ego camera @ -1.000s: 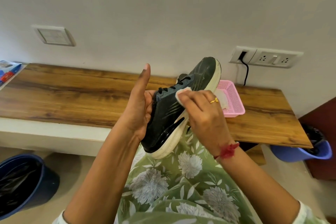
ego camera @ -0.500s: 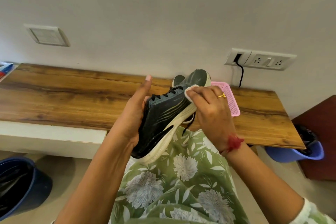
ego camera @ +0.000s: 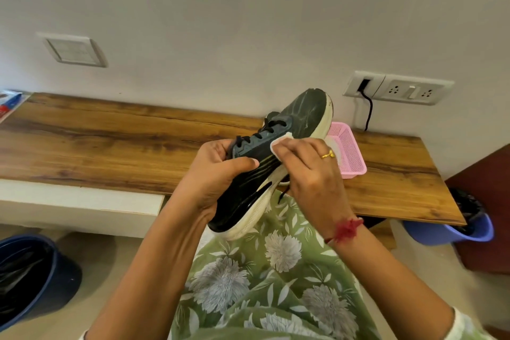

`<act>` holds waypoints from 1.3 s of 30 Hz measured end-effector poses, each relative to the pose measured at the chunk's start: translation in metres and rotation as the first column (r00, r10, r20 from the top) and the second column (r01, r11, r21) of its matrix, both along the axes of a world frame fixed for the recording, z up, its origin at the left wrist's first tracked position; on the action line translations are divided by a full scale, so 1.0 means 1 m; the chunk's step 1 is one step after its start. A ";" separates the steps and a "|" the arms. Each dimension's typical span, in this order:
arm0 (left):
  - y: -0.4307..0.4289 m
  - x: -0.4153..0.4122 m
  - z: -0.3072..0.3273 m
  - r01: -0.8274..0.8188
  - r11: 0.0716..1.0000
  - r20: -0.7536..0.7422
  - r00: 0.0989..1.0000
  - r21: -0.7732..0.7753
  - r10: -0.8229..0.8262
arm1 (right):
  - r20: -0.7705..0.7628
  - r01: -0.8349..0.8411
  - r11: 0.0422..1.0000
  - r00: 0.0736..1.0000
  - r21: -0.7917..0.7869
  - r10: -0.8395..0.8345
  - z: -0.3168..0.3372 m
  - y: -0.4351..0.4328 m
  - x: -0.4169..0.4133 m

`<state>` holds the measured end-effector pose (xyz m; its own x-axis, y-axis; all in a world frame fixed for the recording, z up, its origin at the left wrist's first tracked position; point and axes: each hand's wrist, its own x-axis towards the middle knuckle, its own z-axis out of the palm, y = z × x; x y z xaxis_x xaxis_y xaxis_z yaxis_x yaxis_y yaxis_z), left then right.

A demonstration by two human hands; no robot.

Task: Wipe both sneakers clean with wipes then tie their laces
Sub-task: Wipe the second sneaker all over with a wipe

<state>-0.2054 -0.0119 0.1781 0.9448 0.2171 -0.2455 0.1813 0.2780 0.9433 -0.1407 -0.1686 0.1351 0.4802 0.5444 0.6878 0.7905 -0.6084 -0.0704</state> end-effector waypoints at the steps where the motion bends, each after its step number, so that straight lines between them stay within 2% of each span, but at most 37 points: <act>1: 0.001 0.000 0.001 0.012 1.000 0.003 1.000 0.004 -0.012 | 0.015 0.021 0.999 1.000 -0.041 -0.021 -0.001 -0.005 0.007; 2: 0.001 0.000 0.002 0.019 1.000 0.004 1.000 0.008 -0.019 | 0.021 0.058 0.996 0.998 -0.065 -0.056 0.000 -0.010 0.014; 4: 0.001 0.000 0.001 0.016 1.000 -0.012 1.000 0.007 -0.015 | -0.052 0.113 0.993 0.992 -0.013 -0.114 0.005 -0.016 0.021; 7: 0.001 0.002 -0.001 0.007 1.000 -0.045 0.999 -0.009 -0.008 | -0.100 0.050 0.989 0.994 0.138 -0.036 0.015 -0.006 0.005; 10: -0.002 0.003 -0.003 0.041 0.999 -0.021 0.999 -0.031 -0.042 | -0.035 -0.055 0.996 0.998 0.066 0.058 0.008 0.004 -0.007; 13: -0.005 0.003 -0.005 0.055 0.998 -0.044 0.997 -0.033 -0.056 | -0.015 0.003 1.000 1.000 -0.012 -0.003 -0.003 -0.007 0.018; 15: -0.006 0.003 -0.008 0.036 0.999 -0.088 0.995 -0.020 -0.038 | -0.042 0.045 0.999 0.998 0.005 -0.045 -0.004 -0.012 0.032; 18: -0.004 0.004 -0.011 -0.003 0.997 -0.134 0.991 -0.073 -0.007 | -0.097 -0.008 0.994 0.995 0.107 0.019 -0.004 -0.005 0.018; 21: -0.001 0.004 -0.012 -0.001 0.997 -0.112 0.994 -0.081 -0.008 | -0.081 -0.054 0.998 0.995 0.023 0.055 -0.008 -0.001 0.005; 25: -0.006 0.004 -0.015 -0.009 0.999 -0.132 0.991 -0.033 0.005 | -0.040 0.086 0.991 0.995 -0.098 -0.091 -0.010 -0.016 0.032; 27: -0.006 0.004 -0.017 -0.029 0.998 -0.145 0.989 -0.049 0.021 | -0.065 0.101 0.994 0.993 -0.029 -0.102 -0.007 -0.016 0.030; 29: -0.005 0.005 -0.017 -0.020 0.998 -0.141 0.990 -0.063 0.011 | -0.067 0.020 0.999 0.998 0.034 -0.018 -0.007 -0.009 0.015; 32: -0.005 0.006 -0.016 -0.006 0.998 -0.110 0.994 -0.062 -0.001 | -0.033 -0.058 0.998 0.998 0.000 0.058 -0.018 -0.005 0.002; 36: -0.006 0.006 -0.016 -0.007 1.000 -0.106 0.994 -0.023 0.005 | 0.005 0.024 0.996 1.000 -0.089 -0.023 -0.023 -0.019 0.025; 39: -0.005 0.006 -0.019 -0.029 0.999 -0.131 0.991 -0.026 0.026 | -0.036 0.051 0.999 0.998 -0.012 -0.052 -0.016 -0.018 0.023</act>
<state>-0.1997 -0.0173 0.1591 0.8980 0.2338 -0.3727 0.2941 0.3109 0.9038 -0.1176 -0.1864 0.1188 0.5321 0.5260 0.6635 0.7552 -0.6491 -0.0910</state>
